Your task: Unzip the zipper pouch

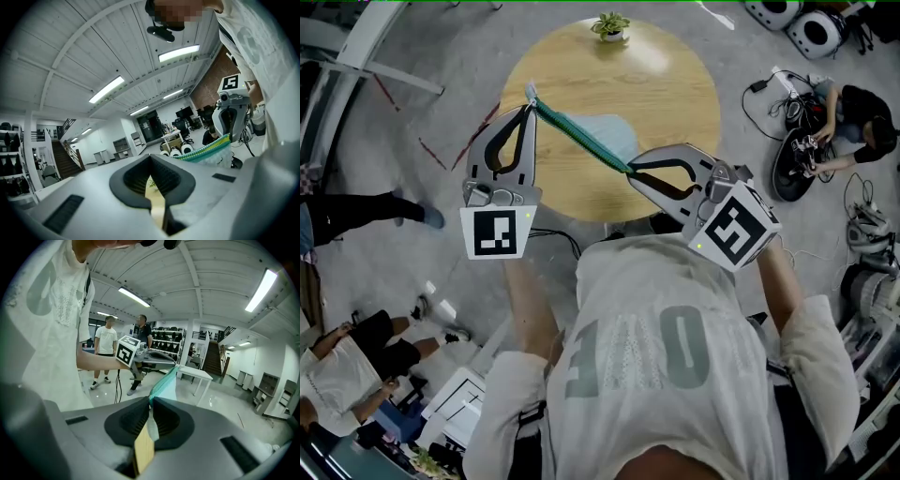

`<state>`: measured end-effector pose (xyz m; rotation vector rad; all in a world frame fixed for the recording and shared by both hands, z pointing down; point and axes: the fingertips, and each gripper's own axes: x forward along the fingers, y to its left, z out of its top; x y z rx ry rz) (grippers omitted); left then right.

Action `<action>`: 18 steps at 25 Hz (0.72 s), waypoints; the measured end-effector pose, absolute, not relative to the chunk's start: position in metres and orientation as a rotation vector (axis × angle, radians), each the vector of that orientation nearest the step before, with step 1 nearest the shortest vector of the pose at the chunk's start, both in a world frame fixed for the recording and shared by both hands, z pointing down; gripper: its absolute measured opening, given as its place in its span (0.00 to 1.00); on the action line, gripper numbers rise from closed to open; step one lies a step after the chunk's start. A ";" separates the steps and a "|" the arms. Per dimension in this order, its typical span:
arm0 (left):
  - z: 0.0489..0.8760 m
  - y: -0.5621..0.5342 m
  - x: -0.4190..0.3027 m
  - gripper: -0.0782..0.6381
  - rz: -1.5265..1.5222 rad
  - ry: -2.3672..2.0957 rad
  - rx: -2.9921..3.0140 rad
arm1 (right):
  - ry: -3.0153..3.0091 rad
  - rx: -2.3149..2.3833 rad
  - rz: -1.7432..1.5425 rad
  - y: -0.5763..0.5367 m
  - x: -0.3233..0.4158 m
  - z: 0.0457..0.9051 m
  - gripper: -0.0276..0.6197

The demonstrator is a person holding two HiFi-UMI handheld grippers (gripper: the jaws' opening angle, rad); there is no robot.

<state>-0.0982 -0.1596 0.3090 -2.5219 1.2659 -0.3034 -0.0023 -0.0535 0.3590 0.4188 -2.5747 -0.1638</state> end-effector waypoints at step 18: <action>0.316 -0.174 -0.096 0.15 -0.231 1.313 -2.575 | -2.588 0.512 -0.151 -0.071 0.005 0.355 0.12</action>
